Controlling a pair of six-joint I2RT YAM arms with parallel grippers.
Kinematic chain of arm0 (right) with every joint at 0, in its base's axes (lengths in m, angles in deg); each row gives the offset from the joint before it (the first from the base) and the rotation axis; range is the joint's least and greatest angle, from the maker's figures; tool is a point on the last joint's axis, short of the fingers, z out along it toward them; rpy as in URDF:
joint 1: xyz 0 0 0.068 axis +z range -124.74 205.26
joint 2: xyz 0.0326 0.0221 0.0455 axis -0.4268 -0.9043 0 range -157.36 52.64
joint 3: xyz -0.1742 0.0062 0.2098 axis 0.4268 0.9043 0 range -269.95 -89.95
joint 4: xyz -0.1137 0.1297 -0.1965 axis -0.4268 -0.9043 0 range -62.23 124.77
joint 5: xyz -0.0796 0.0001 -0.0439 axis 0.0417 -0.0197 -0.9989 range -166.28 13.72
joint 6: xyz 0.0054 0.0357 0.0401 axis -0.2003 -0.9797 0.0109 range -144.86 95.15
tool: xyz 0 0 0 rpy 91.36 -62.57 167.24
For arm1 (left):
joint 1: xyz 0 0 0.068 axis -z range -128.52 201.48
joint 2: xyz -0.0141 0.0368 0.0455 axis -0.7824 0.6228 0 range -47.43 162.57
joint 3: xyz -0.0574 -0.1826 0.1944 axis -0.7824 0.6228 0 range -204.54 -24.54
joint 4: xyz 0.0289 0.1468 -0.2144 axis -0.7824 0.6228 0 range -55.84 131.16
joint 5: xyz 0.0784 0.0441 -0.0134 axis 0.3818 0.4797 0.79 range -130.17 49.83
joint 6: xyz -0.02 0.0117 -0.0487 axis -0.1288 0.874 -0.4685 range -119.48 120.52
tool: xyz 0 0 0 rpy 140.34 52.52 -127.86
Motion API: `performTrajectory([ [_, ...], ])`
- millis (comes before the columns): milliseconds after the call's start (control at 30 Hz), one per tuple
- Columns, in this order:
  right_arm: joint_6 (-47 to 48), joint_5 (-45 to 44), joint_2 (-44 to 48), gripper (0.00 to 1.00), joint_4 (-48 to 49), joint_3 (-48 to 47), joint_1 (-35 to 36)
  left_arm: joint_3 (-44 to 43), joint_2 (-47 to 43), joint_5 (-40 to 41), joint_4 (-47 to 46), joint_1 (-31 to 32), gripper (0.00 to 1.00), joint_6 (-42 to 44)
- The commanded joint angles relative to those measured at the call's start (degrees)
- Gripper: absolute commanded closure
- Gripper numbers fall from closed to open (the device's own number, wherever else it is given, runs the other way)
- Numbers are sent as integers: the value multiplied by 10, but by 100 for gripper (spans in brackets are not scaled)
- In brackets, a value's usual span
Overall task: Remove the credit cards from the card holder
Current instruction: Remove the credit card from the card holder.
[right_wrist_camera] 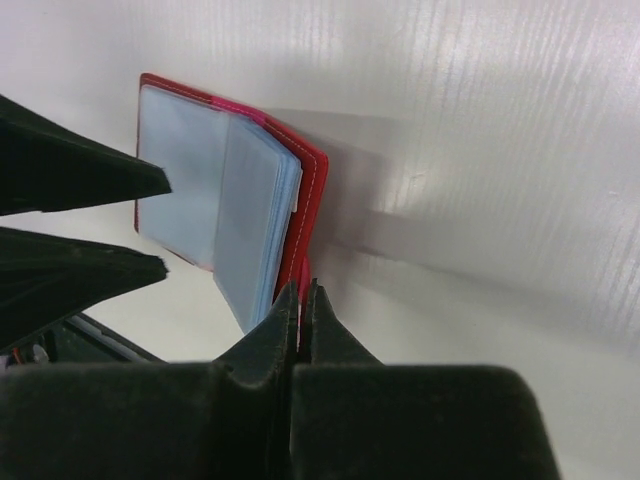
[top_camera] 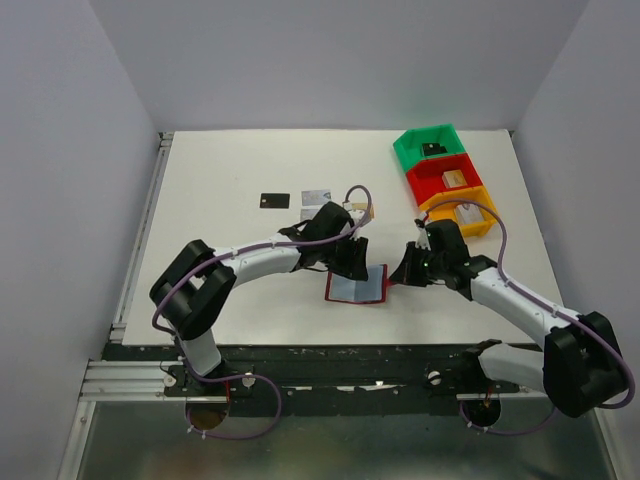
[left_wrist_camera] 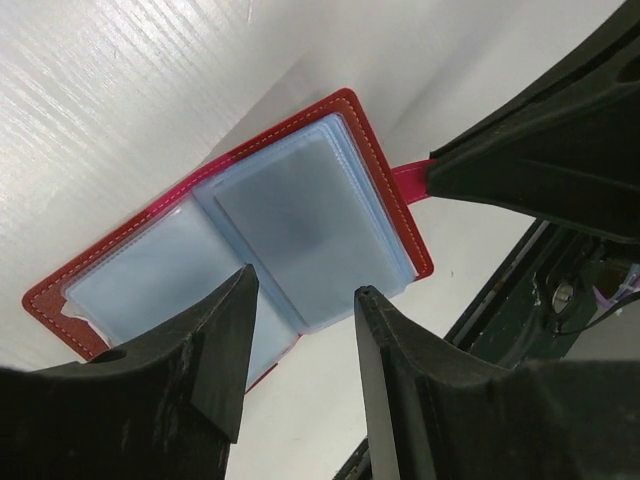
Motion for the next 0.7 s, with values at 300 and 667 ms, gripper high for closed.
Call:
performTrajectory([
  [300, 6, 56, 38, 100, 51, 12, -4, -43, 42, 10, 29, 24, 44, 31],
  [667, 8, 71, 24, 100, 56, 10, -4, -47, 41, 14, 29, 29, 39, 36],
])
